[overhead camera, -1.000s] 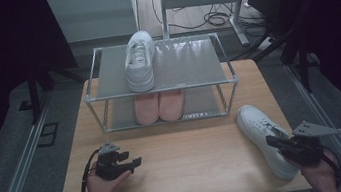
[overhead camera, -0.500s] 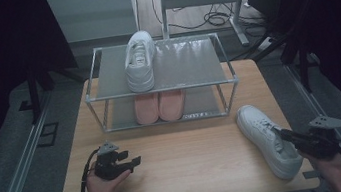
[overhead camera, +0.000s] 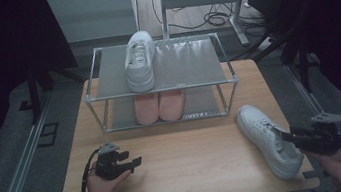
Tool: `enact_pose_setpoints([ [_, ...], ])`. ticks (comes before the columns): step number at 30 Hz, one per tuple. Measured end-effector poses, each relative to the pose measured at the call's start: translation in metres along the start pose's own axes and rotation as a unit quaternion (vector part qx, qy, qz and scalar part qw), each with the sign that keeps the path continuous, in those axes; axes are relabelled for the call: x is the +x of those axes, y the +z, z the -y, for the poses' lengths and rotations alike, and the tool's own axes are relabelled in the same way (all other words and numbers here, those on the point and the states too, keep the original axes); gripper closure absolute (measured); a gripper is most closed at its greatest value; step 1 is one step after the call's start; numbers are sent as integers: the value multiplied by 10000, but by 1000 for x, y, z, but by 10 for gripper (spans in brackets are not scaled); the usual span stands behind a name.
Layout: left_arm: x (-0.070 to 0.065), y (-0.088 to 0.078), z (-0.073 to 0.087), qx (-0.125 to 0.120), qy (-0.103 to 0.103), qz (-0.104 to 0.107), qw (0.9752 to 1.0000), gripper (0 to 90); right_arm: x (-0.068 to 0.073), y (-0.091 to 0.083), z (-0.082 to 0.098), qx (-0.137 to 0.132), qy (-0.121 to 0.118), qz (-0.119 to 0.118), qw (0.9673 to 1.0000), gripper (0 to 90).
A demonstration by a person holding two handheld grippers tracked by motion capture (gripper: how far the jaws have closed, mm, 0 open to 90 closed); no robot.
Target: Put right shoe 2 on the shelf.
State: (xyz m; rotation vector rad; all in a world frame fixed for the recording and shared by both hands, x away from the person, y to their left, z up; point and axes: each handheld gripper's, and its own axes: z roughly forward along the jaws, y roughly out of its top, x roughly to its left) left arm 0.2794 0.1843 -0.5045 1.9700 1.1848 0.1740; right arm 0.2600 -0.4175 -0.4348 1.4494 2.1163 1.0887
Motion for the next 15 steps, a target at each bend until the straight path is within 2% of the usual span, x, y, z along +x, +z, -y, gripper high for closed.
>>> enact_pose_setpoints([
  [10,0,1,0,7,2,-6,10000,386,-8,17,-1,414,-19,30,9991,517],
  [15,1,1,0,30,9,1,10000,385,-11,32,-1,692,-101,207,9973,515],
])
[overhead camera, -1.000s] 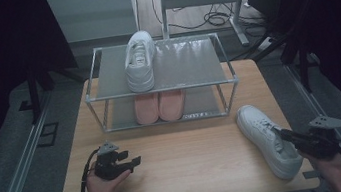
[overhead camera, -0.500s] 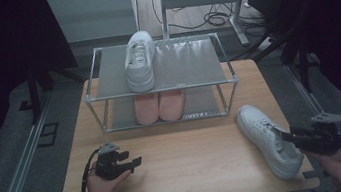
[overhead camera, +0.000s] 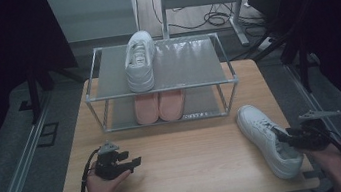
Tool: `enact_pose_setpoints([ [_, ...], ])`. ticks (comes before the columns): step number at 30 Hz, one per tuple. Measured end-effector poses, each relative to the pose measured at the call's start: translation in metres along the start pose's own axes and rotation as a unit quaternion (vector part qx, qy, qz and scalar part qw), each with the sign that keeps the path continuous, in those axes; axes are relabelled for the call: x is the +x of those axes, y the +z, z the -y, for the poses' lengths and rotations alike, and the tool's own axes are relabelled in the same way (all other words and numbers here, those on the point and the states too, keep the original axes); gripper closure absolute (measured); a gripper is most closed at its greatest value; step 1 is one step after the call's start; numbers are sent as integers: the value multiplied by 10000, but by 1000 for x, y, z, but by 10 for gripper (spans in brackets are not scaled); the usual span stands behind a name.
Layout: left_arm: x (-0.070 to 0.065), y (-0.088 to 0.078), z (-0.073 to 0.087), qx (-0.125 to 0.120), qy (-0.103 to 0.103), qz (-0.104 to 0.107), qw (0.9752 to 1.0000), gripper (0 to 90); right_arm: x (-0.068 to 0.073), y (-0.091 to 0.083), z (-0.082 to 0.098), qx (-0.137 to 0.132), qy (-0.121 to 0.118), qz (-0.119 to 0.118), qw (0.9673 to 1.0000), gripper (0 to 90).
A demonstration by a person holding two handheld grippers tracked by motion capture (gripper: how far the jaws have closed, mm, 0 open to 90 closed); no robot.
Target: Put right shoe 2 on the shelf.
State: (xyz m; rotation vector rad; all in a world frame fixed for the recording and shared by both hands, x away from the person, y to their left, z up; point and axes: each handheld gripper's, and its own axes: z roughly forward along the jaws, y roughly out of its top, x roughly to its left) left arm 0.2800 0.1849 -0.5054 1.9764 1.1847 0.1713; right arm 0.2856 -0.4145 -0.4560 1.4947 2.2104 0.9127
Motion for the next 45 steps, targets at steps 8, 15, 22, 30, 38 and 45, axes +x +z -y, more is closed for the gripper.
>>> enact_pose_setpoints([
  [8,1,-1,0,-11,11,3,10000,384,-3,20,-3,190,17,205,9996,539],
  [15,2,-1,0,-16,3,-10,10000,384,0,21,-1,58,-82,412,9991,736],
  [22,2,-6,-1,-90,-27,-30,10000,385,-4,19,3,-238,77,355,9991,811],
  [30,5,-5,0,-71,-35,-43,10000,385,-10,18,7,-462,290,148,9984,822],
  [38,5,-6,0,-81,-35,-55,9999,385,-10,10,13,-789,507,10,9956,820],
  [45,3,-6,0,-89,-57,-56,9999,386,-4,-3,20,-1104,699,-273,9910,818],
])
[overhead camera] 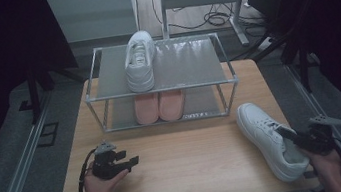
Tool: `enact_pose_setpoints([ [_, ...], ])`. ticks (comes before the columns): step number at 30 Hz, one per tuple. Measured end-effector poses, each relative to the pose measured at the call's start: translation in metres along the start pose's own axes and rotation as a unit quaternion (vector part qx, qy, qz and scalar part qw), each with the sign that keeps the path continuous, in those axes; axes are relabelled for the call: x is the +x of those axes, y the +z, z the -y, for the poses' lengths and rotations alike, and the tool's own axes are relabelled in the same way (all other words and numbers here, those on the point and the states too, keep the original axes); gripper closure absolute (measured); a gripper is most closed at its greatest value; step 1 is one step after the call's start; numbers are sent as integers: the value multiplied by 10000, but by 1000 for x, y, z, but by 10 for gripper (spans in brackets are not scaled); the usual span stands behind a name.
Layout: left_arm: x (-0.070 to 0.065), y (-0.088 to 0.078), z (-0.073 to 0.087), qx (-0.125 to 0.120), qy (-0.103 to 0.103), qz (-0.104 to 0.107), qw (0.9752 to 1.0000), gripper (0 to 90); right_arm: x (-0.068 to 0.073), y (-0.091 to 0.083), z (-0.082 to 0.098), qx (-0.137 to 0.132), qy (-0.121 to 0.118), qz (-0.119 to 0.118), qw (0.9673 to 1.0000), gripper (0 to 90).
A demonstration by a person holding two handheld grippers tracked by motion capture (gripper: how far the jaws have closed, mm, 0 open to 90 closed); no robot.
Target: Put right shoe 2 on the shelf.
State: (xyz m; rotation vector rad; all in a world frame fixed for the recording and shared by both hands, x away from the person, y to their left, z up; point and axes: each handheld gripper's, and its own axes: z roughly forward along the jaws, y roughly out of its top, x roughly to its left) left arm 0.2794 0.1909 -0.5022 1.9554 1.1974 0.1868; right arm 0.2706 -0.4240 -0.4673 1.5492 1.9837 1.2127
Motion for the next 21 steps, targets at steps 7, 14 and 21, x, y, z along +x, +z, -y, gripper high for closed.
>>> enact_pose_setpoints([
  [7,0,1,0,17,-7,5,10000,386,12,-11,-2,-102,-66,-135,9998,816],
  [14,0,0,0,4,-8,-6,10000,386,24,-13,-2,-154,-29,-435,9989,813],
  [21,0,0,0,11,-6,1,10000,387,41,-9,-7,-210,-108,-751,9969,813],
])
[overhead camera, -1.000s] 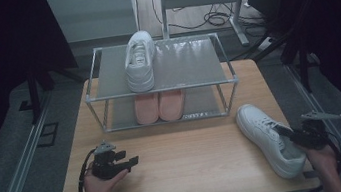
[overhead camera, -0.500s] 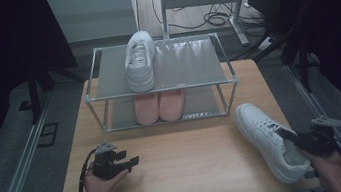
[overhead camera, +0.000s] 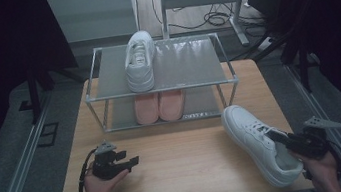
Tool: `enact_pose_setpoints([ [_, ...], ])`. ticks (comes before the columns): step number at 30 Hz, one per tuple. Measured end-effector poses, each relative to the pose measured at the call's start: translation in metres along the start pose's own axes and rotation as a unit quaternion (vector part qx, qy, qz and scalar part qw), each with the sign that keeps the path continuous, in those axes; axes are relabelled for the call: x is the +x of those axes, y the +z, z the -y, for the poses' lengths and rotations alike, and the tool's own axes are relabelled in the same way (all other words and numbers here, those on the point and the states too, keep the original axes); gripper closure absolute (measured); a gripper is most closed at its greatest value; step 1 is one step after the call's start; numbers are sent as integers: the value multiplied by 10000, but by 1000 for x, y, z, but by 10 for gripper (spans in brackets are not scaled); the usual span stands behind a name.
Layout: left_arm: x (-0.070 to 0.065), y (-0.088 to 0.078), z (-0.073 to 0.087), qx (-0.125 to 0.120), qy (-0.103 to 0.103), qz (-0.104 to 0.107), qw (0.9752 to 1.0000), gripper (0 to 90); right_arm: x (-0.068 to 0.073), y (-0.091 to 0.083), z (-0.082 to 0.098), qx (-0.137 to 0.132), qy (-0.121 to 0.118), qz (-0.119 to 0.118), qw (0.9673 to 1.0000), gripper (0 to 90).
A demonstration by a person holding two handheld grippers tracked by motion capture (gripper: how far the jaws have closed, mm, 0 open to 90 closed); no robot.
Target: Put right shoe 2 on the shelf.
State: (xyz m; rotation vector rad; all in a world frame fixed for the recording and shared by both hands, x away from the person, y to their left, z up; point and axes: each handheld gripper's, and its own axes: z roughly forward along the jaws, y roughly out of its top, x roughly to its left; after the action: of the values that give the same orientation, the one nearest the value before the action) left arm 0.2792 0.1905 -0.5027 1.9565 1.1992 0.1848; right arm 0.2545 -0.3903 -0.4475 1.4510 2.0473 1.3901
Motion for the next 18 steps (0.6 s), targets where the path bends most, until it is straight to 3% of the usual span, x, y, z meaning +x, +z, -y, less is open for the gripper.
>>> enact_pose_setpoints([
  [18,1,2,1,20,-17,12,10000,385,31,32,-16,71,-247,-430,9987,813],
])
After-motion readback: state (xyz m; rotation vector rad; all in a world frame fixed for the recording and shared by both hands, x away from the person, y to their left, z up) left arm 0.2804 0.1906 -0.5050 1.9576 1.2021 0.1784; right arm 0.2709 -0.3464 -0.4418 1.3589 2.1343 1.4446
